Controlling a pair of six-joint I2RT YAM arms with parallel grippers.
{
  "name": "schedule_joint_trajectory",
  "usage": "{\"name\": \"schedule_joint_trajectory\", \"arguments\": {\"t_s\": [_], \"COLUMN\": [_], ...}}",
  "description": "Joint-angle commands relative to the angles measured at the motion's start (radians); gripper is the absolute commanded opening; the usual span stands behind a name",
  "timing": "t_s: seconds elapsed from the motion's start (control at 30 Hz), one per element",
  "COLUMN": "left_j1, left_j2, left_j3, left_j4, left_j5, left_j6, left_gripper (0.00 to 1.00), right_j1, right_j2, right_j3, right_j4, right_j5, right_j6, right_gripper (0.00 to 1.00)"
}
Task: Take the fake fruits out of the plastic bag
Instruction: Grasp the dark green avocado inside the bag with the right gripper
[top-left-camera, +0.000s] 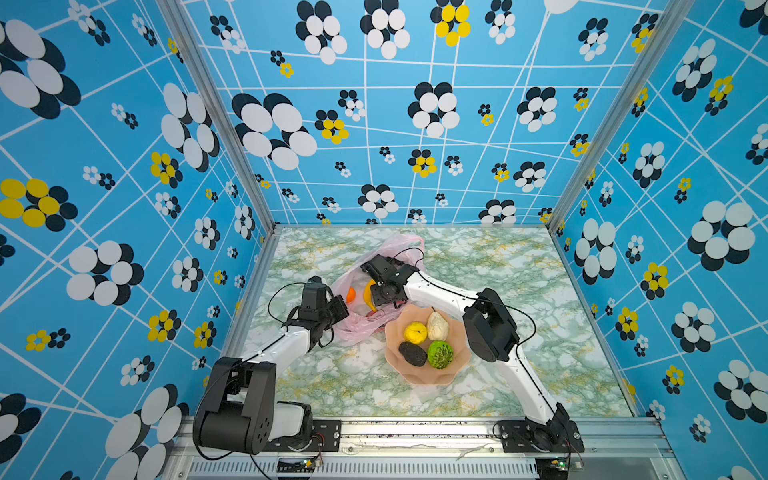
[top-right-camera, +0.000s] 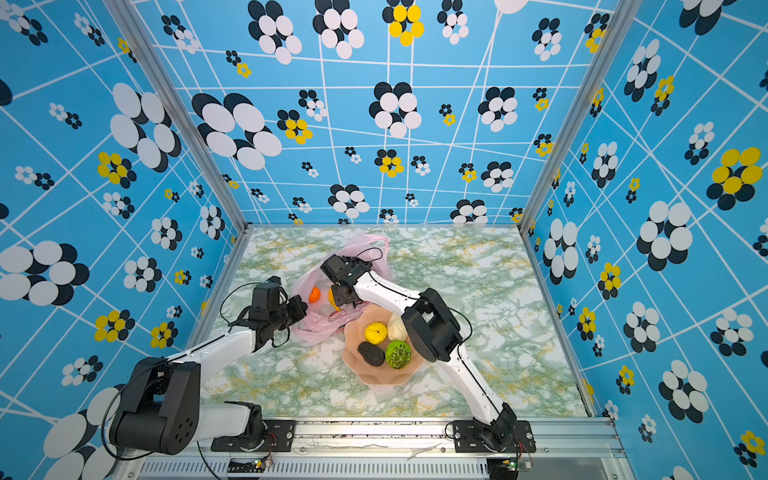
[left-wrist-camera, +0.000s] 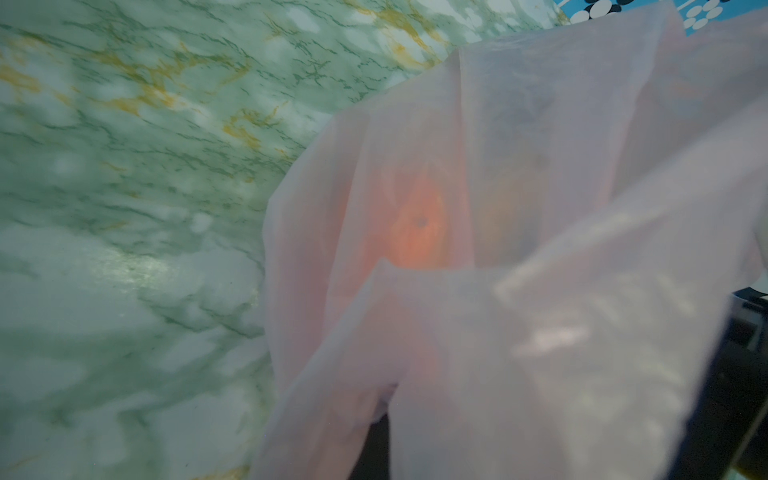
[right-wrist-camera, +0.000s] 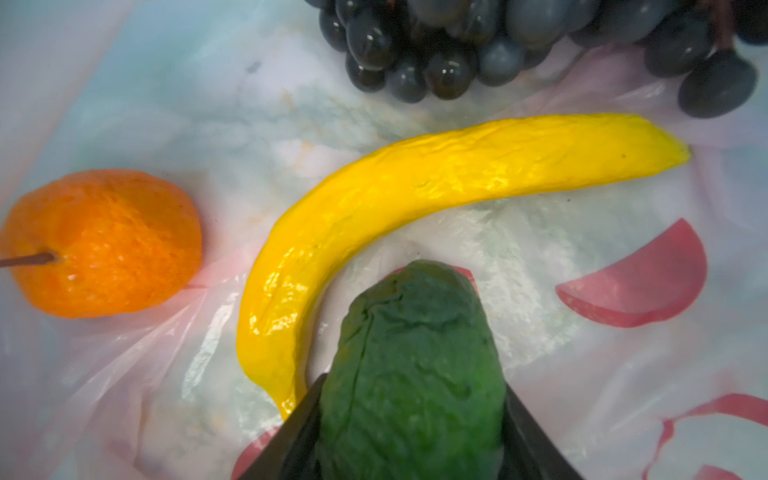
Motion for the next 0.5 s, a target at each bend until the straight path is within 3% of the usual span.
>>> {"name": "schedule_joint_trajectory", "arguments": {"t_s": [0.0,0.47], "left_j1": [-0.011,-0.016], "left_j2": [-0.01,0.009], "left_j3": [0.023,0.037], "left_j4": [0.001,-0.013], "left_j5": [0.014,0.012], "left_j6": [0.023,0.031], "left_gripper": [0.0,0.0], "right_j1": [-0.005,0.002], "right_j2": [-0.038,-0.142], "right_j3": [0.007,-0.036], "right_j4": [-0.029,-0.027], "right_j5": [0.003,-0.015], "right_j6": [-0.015,-0.041], "right_gripper": [0.56,0.55]}}
